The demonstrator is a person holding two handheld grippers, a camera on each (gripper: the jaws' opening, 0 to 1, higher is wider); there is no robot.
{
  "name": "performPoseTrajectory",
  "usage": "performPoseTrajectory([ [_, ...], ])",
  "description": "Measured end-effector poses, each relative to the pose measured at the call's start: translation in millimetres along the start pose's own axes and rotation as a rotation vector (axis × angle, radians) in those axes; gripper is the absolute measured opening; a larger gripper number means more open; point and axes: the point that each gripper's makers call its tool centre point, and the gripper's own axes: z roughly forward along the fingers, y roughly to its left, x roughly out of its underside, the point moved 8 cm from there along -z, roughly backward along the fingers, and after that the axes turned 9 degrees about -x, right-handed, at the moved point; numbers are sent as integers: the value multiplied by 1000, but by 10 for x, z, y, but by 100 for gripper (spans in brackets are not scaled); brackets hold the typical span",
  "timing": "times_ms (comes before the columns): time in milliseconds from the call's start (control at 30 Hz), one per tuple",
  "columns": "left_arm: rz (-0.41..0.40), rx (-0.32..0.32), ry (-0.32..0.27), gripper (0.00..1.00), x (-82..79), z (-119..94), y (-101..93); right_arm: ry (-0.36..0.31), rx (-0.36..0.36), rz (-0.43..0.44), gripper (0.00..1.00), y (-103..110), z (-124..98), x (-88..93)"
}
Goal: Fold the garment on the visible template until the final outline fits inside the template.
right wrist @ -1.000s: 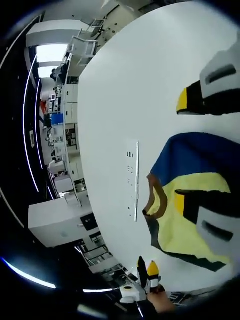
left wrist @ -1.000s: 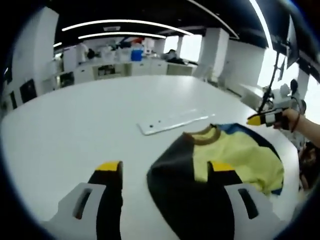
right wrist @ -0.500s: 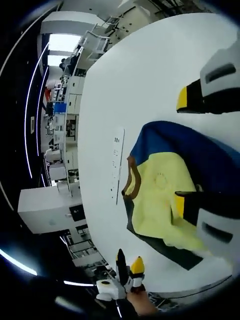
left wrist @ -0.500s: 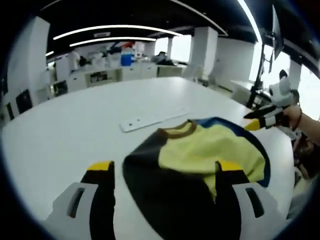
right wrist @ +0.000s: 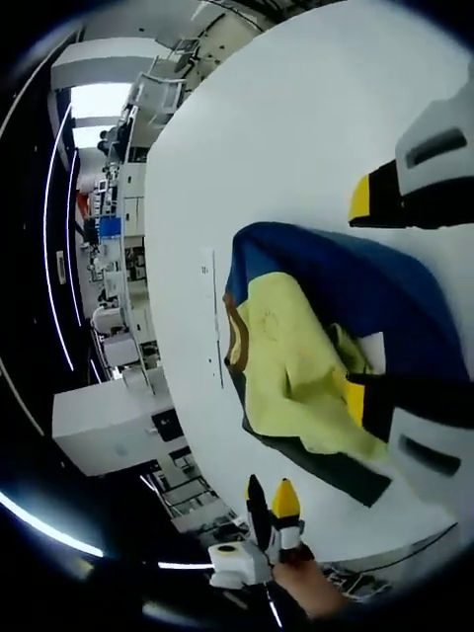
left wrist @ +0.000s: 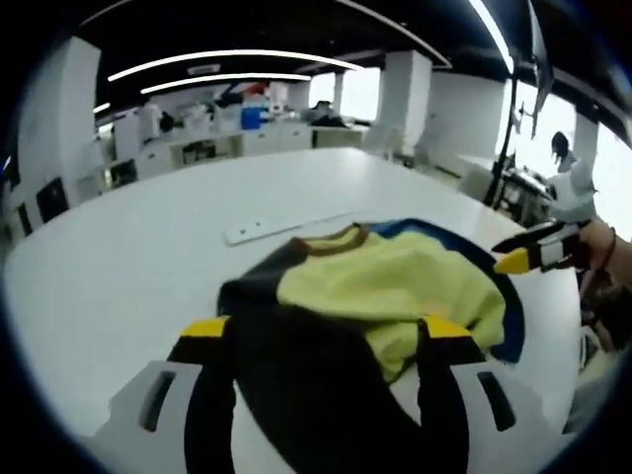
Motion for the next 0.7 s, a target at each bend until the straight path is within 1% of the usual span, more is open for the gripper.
performPoseTrajectory([
  [67, 17, -2, 6, 68, 34, 9, -49, -14, 10, 0, 55, 12, -32, 60],
  [133, 51, -9, 25, 64, 71, 9, -102, -26, 19, 3, 53, 22, -59, 124],
  [233, 68, -23, 23, 60, 99, 25, -165, -27, 29, 38, 51, 30, -93, 212],
  [267, 66, -29, 20, 59, 105, 41, -176, -31, 34, 36, 50, 42, -113, 241],
  [367, 54, -50, 26, 54, 129, 93, -200, -25, 60, 26, 49, 64, -145, 325],
  [433, 40, -65, 30, 52, 144, 127, -205, -31, 64, 43, 48, 72, -157, 366],
  [500, -12, -81, 8, 48, 143, 164, -217, -40, 60, 64, 46, 79, -161, 408],
  [567, -34, -91, 11, 45, 145, 199, -237, -36, 70, 81, 44, 87, -164, 448],
  [700, -36, -118, 25, 41, 170, 288, -271, -31, 88, 82, 40, 98, -148, 509],
])
